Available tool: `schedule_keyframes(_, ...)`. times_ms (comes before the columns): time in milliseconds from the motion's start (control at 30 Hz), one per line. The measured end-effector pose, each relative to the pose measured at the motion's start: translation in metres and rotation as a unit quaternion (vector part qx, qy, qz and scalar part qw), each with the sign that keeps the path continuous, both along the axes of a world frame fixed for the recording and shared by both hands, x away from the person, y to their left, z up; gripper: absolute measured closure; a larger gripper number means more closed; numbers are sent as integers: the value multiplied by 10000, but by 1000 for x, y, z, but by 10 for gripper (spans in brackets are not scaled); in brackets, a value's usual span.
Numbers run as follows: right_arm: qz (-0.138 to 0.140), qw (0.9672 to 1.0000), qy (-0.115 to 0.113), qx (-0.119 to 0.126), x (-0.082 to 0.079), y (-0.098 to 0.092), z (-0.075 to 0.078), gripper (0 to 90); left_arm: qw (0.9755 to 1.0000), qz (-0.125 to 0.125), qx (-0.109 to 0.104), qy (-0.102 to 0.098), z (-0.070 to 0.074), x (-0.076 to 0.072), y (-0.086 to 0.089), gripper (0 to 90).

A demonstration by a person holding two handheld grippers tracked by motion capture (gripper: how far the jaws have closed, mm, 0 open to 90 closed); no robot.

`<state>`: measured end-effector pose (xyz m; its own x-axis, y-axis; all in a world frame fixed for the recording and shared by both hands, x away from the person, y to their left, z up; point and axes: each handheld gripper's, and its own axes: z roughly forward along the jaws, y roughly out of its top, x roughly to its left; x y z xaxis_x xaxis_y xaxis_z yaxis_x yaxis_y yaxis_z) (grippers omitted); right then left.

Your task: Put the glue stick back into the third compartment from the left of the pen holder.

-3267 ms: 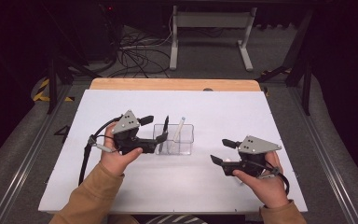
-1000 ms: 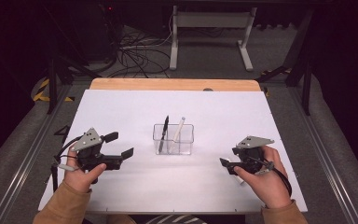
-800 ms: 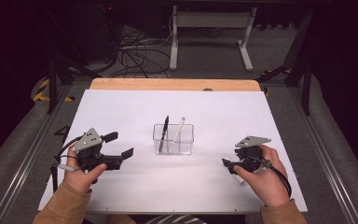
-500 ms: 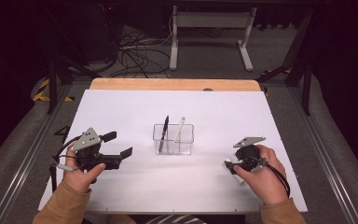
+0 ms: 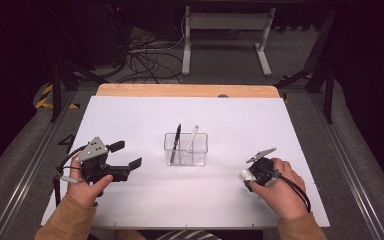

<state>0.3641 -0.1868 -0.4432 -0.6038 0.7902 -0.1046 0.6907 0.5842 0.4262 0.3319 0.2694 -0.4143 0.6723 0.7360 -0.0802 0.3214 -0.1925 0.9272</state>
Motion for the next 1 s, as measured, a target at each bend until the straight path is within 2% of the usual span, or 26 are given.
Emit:
schedule_keyframes(267,-44,9996,183,-208,-2,1,-1,616,10000,12,46,-13,0,0,0,140)
schedule_keyframes(533,-75,9986,369,-370,1,4,-9,662,10000,38,23,-7,-1,0,0,142)
schedule_keyframes(1000,-354,9979,435,-313,0,6,-10,709,10000,32,5,1,-1,0,0,142)
